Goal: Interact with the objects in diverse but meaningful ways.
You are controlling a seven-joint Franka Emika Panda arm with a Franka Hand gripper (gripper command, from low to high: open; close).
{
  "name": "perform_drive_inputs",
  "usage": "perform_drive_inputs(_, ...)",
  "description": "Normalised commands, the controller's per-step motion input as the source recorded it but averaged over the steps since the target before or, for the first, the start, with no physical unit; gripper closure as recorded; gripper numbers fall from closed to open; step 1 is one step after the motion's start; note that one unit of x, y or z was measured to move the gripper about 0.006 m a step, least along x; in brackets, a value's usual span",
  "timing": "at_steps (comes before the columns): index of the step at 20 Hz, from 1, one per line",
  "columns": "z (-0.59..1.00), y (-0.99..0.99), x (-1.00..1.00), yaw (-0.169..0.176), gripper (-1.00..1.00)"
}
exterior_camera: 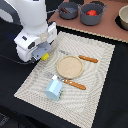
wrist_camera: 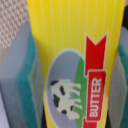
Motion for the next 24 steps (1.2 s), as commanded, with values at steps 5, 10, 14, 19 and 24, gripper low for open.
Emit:
perform_drive_inputs(5,0.65,-0.12,0.75,-0.095,1.0)
perform_drive_inputs(10,0.74,-0.11,0.99,-0.058,1.0)
perform_drive_inputs(14,0.58,-0.03,1.0,-0.015,1.0)
perform_drive_inputs(19,0.38,-0.03,1.0,0.0,1.0)
perform_drive_inputs(24,0.41,-0.03,1.0,0.0,1.0)
